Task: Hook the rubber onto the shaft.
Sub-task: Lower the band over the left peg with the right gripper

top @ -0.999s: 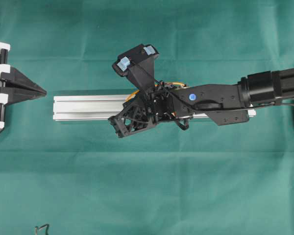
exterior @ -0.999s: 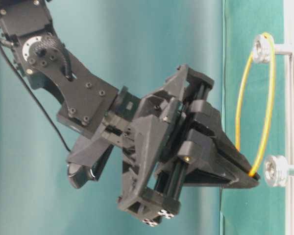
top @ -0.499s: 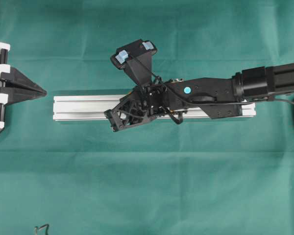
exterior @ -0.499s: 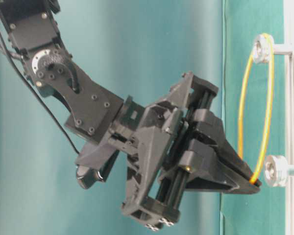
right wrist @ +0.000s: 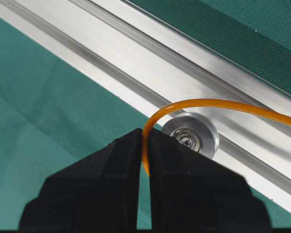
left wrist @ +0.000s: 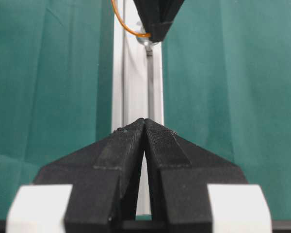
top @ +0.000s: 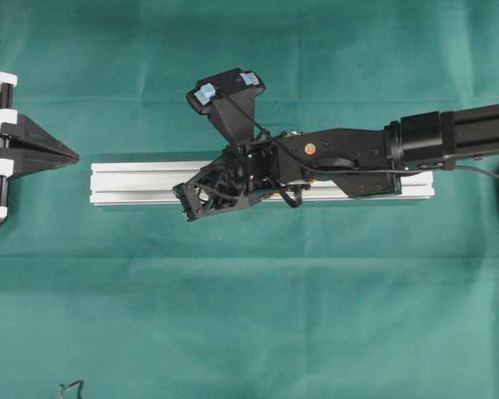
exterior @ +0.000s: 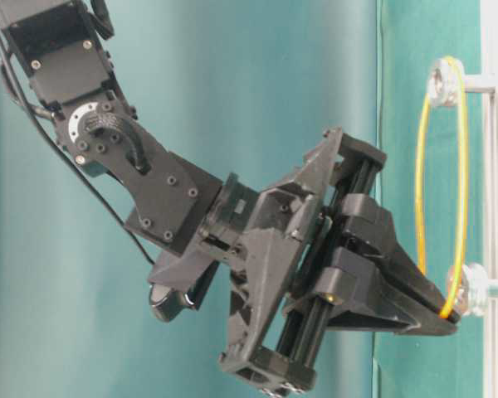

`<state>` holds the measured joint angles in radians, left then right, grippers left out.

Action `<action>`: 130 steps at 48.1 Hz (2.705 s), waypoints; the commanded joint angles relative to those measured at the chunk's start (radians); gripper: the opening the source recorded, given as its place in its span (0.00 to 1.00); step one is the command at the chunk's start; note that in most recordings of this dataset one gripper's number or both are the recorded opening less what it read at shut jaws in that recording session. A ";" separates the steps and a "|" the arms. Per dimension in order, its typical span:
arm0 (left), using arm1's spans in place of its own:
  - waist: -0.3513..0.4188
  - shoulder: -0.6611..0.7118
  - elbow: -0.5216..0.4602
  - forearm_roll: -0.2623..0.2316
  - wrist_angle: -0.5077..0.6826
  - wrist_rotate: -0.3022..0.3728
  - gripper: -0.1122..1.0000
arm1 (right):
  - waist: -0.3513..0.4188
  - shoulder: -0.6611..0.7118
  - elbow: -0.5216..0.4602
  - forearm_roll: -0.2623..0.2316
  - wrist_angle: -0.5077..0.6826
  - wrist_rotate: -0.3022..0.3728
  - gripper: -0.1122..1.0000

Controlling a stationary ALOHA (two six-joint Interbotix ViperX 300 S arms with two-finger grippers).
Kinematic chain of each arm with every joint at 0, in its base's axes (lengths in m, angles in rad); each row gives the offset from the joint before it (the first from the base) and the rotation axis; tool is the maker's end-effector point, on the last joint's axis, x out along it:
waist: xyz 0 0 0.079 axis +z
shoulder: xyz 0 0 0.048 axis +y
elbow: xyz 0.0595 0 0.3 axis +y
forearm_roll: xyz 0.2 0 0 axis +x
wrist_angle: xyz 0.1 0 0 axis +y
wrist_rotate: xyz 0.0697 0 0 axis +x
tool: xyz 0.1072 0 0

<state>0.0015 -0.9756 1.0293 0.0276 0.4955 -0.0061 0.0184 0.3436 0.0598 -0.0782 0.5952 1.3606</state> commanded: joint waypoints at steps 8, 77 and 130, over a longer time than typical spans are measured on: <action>0.002 0.005 -0.032 0.002 -0.005 0.000 0.10 | -0.008 -0.005 -0.046 0.026 -0.005 -0.002 0.16; 0.002 0.005 -0.031 0.003 -0.005 0.006 0.10 | -0.002 0.048 -0.063 0.149 0.046 -0.006 0.16; 0.002 0.005 -0.031 0.003 -0.005 0.000 0.10 | 0.017 -0.071 0.072 0.112 0.089 -0.008 0.16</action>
<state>0.0015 -0.9756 1.0293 0.0276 0.4955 -0.0031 0.0322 0.3191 0.1350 0.0414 0.6826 1.3530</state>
